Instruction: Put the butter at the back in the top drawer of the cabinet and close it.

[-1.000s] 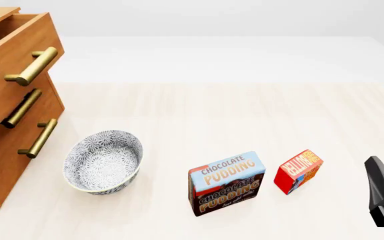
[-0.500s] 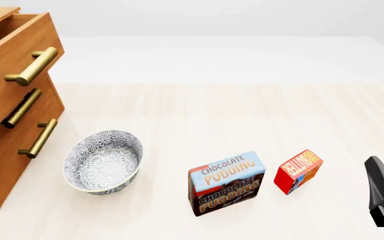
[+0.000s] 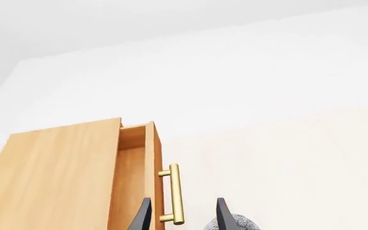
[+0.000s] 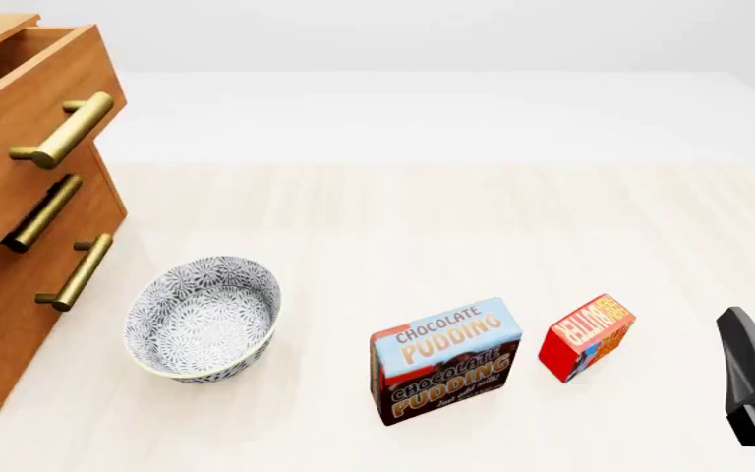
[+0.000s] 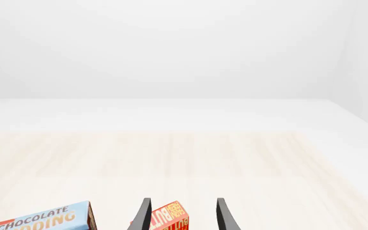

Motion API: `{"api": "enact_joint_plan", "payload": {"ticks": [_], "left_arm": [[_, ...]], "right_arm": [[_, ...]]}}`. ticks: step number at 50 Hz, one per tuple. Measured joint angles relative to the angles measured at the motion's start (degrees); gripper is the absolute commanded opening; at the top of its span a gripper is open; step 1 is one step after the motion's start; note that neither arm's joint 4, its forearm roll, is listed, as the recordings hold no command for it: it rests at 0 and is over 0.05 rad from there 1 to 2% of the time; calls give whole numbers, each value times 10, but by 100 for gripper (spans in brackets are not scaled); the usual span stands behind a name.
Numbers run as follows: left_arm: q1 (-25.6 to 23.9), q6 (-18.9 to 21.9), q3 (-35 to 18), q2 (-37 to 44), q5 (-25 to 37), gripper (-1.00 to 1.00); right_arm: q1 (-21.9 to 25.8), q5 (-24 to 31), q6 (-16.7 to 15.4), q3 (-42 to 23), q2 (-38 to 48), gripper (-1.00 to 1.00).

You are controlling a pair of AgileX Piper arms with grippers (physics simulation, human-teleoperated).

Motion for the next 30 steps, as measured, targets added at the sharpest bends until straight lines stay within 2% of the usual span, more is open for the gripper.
{"api": "enact_joint_plan", "payload": {"ticks": [30], "left_arm": [[15,-65,-61,39,60,100]], "right_arm": [[0,0,0,0,0,100]]}}
